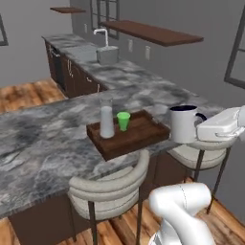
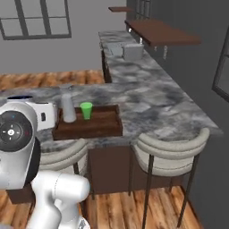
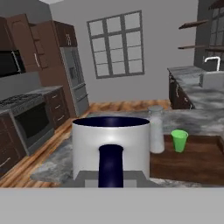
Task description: There is a tray on the dining counter. Grab the cup, mug, and pitcher and place them on the tray. The pitcher may be placed next to the tray if it cannot fit the tray.
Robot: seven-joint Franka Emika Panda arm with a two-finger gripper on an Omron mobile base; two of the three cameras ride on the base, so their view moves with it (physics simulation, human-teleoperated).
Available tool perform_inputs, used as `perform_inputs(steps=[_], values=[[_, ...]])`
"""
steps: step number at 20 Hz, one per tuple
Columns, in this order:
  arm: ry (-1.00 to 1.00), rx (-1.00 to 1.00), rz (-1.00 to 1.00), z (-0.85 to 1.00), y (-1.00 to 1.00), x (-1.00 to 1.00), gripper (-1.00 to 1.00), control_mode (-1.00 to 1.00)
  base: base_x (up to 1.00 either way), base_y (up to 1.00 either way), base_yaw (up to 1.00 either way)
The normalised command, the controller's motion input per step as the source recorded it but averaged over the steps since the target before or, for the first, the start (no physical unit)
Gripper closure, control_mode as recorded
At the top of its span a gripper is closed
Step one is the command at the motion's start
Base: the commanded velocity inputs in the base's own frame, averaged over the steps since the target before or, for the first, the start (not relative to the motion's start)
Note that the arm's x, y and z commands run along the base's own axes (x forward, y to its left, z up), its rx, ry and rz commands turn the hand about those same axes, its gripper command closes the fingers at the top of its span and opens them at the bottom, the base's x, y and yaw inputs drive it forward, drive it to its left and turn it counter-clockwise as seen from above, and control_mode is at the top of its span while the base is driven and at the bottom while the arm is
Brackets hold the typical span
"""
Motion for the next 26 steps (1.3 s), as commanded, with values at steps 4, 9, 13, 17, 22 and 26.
perform_inputs(steps=[4, 9, 13, 17, 22, 26], values=[[0.0, 0.0, 0.0, 0.0, 0.0, 0.0, 1.0, 1.0, -0.23, -0.15, 0.42], [0.0, 0.0, 0.0, 0.0, 0.0, 0.0, 1.0, 1.0, 0.21, -0.87, 0.2], [0.0, 0.0, 0.0, 0.0, 0.0, 0.0, 1.0, 1.0, -0.53, -1.0, -0.06], [0.0, 0.0, 0.0, 0.0, 0.0, 0.0, 1.0, 1.0, 0.53, -0.27, -0.1], [0.0, 0.0, 0.0, 0.0, 0.0, 0.0, 1.0, 1.0, 1.0, 0.31, -0.03], [0.0, 0.0, 0.0, 0.0, 0.0, 0.0, 1.0, 1.0, 1.0, 0.71, -0.02]])
